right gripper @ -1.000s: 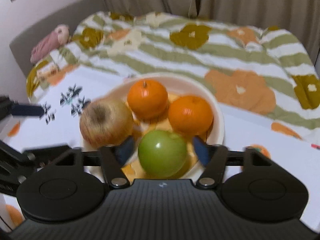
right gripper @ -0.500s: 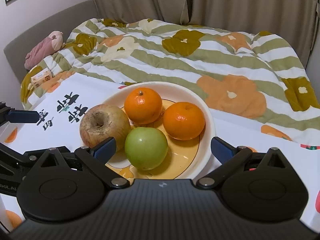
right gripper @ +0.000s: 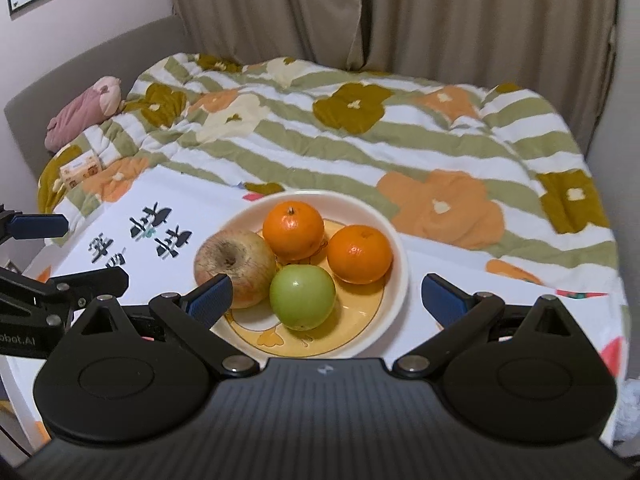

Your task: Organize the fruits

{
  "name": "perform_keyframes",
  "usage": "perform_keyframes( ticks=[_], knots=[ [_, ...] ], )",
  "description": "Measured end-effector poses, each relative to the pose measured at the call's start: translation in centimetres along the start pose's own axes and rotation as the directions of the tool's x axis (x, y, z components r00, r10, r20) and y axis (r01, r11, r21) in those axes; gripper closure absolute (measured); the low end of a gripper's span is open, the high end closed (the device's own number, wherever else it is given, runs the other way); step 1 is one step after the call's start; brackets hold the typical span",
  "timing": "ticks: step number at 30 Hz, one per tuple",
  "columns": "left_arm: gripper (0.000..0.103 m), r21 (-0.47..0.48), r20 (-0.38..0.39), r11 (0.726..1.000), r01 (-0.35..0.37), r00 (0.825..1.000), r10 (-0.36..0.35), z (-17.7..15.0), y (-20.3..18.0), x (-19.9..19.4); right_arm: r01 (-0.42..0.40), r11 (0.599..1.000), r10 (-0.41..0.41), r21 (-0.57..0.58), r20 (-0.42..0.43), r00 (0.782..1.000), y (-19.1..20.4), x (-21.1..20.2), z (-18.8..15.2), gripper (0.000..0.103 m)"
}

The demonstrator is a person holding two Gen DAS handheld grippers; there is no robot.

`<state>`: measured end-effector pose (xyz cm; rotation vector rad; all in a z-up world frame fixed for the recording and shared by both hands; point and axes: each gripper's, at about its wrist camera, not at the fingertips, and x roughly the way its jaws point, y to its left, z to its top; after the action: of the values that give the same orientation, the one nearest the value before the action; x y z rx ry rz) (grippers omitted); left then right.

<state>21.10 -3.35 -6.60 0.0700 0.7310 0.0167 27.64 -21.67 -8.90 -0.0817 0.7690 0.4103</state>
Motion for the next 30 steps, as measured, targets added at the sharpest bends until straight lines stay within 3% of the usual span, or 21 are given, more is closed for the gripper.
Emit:
perform_keyframes(
  ticks=[11,17,21,30],
  knots=[
    [0.004,0.026,0.093,0.999,0.048,0.994,-0.050,-1.0,1.8,-6.8,0.075,0.990,-0.084,0.123,0.067,0.994,2.9,-9.0,-1.0,0.000],
    [0.004,0.058,0.111,0.994,0.093,0.989,-0.099,-2.5,2.9,-8.8,0.140,0.972,-0.155,0.187,0.067,0.986,5.1,-12.5,-3.3,0.000],
    [0.004,0.076,0.105,0.988,0.135,0.984,-0.143,-3.9,3.5,-9.7,0.199,0.958,-0.213,0.208,0.049,0.976,6.8,-13.7,-5.0,0.000],
    [0.004,0.170,0.080,0.962,0.215,0.970,-0.231,-7.3,4.0,-9.6,0.227,0.937,-0.246,0.264,0.037,0.969,9.9,-14.5,-9.1,0.000]
  ],
)
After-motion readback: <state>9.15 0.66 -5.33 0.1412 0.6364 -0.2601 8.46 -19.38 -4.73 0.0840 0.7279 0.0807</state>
